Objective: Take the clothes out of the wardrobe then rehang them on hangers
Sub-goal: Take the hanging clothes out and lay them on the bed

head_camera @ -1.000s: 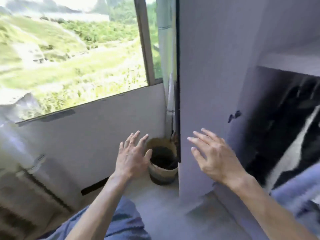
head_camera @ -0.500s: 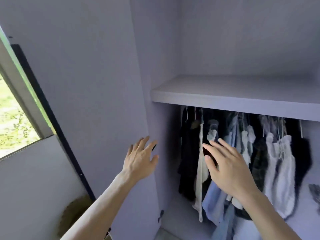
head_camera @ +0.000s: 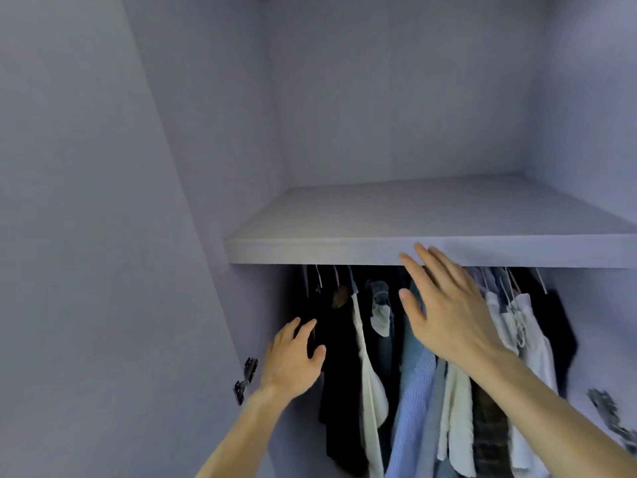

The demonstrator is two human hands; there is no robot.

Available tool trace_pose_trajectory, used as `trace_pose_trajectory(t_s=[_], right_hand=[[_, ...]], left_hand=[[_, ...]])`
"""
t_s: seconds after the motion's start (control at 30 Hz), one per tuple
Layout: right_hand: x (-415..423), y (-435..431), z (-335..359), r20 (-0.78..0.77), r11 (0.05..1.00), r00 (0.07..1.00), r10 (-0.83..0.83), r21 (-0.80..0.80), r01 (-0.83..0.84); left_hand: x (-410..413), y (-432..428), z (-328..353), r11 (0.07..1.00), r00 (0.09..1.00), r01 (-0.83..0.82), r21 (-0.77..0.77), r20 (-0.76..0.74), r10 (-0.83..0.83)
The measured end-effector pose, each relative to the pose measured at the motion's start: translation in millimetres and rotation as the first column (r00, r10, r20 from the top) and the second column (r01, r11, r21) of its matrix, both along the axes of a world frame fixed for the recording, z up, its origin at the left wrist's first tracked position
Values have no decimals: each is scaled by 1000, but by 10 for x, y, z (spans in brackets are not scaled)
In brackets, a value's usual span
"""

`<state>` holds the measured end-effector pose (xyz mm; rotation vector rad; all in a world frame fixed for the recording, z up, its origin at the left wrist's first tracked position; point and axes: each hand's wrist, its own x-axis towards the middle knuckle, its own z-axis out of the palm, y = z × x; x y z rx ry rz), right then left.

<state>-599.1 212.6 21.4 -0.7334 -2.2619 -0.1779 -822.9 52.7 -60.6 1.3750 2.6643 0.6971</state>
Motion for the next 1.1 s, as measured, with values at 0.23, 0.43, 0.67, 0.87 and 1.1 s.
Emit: trace_pose_trajectory(t_s=[0.23,0.43,0.67,0.87,1.1], right_hand=[[-683,832,43,2,981,995,-96,171,94],[-989,1218,-261,-250,894,967,-43,422,149],[-1044,1281,-301,-323,813,945,-47,538,224],[-1060,1263,-280,-350,807,936,-40,541,237],[-1084,1272,-289,-370,808,929,-33,537,242]], left_hand=[[-371,783,-194,997,986,-63,-32,155,67],[-546,1288,-514,968,833,-236,80,529,159],[-597,1616,-652,900,791,-405,160,556,258],[-722,1709,-641,852,778,-478,213,554,298],[-973,1575,-464,827,813,-453,334,535,230]])
